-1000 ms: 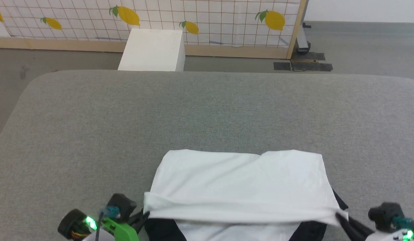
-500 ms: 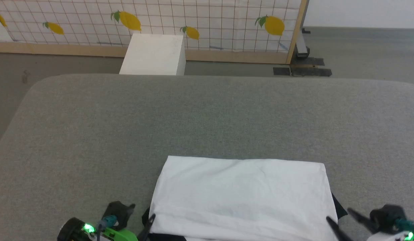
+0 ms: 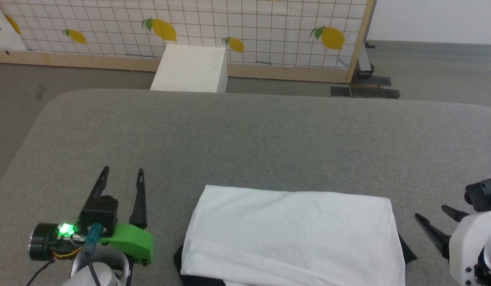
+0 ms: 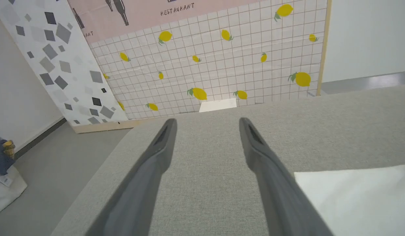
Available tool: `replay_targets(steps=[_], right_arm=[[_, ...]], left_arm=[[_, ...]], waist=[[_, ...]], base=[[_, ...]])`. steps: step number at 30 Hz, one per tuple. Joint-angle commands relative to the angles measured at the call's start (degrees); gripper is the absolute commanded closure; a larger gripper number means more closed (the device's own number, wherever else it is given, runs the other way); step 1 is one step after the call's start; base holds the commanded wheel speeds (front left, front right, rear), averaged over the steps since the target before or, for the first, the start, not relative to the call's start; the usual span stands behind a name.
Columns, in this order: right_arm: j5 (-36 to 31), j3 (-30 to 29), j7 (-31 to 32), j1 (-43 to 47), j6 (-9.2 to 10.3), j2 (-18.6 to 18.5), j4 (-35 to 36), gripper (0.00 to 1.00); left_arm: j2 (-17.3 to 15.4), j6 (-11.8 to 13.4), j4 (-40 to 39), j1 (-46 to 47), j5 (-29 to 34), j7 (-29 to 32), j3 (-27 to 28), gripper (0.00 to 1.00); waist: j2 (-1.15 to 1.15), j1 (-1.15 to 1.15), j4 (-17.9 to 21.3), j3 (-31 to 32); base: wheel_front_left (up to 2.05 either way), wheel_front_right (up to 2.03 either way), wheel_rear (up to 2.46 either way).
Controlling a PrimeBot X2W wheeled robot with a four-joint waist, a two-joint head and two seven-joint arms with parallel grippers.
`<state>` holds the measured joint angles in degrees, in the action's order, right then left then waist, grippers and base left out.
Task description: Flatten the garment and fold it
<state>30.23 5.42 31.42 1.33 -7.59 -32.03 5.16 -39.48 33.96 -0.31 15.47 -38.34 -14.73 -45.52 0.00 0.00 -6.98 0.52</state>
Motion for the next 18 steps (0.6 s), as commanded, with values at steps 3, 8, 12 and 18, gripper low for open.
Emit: replay_targets(steps=[3, 8, 12, 18], right_arm=[[3.2, 2.4, 6.1, -3.0, 0.10, -1.0, -3.0, 0.00], [5.3, 7.5, 11.2, -7.1, 0.10, -1.6, -8.7, 0.00], [4.8, 10.4, 10.7, -9.8, 0.10, 0.1, -14.7, 0.00], [5.1, 17.0, 8.9, -10.5, 0.10, 3.1, -23.4, 0.00]], left_arm=[[2.8, 1.3, -0.8, -4.9, 5.1, -0.3, 6.2, 0.00], [8.6, 1.0, -2.0, -9.2, 12.4, -0.3, 15.6, 0.00], [13.2, -1.9, -1.9, -11.9, 16.7, -0.3, 20.5, 0.00], [17.9, -6.2, -0.4, -14.2, 22.4, -0.3, 25.5, 0.00]], waist=[[0.00, 0.00, -0.7, -1.5], [0.00, 0.00, -1.9, -3.6], [0.00, 0.00, -3.0, -5.1], [0.00, 0.00, -3.6, -6.4]], base=[[0.00, 0.00, 0.00], [0.00, 0.00, 0.00], [0.00, 0.00, 0.00], [0.00, 0.00, 0.00]])
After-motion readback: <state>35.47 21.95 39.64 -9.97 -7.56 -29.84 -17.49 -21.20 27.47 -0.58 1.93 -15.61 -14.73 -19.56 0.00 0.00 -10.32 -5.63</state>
